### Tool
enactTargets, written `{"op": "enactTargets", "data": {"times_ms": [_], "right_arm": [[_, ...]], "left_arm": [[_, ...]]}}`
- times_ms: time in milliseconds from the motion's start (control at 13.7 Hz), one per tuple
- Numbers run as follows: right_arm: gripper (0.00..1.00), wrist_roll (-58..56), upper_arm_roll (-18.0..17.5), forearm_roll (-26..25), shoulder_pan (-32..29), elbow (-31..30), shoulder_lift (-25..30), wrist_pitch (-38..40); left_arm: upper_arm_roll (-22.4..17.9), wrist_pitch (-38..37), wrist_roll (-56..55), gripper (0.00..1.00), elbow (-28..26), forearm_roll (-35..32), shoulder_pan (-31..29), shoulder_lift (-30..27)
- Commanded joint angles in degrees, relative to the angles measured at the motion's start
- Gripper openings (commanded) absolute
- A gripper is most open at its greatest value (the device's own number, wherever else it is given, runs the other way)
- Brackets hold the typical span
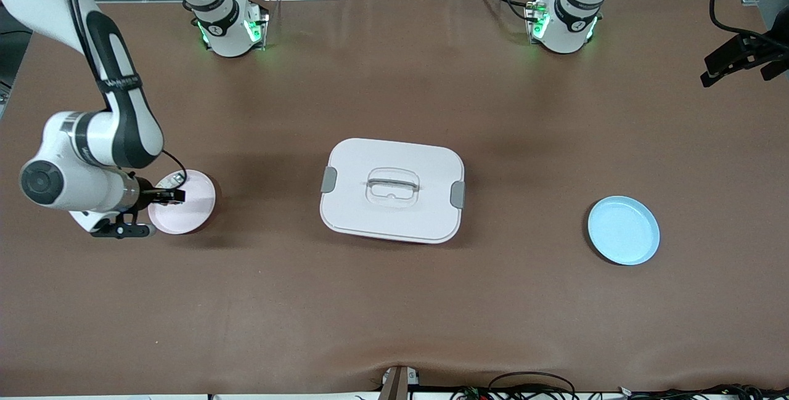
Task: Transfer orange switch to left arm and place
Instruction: 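Lift the switch with the right gripper and carry it over the box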
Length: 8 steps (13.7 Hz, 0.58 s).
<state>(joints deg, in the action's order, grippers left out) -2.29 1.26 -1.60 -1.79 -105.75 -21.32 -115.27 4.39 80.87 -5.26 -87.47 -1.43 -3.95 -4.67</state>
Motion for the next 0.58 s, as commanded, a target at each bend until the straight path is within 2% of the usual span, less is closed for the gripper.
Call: {"op": "enactTargets", "data": {"times_ms": [0, 291, 510], "right_arm": [[0.16, 0.27, -0.29, -0.33, 2.04, 1.67, 4.43, 5.82], [0.15, 12.36, -0.29, -0.33, 8.36, 12.73, 4.62, 21.64], [0.15, 23.44, -0.38, 1.07, 13.72, 17.05, 4.62, 26.85]], "left_arm": [[0.26, 0.86, 0.42, 1.0, 0.46, 0.2, -0.18, 0.19], [0.35, 0.6, 0.42, 1.0, 0.28, 0.38, -0.18, -0.07], [0.88, 0.34, 0.6, 1.0, 0.37, 0.73, 0.0, -0.33]]}}
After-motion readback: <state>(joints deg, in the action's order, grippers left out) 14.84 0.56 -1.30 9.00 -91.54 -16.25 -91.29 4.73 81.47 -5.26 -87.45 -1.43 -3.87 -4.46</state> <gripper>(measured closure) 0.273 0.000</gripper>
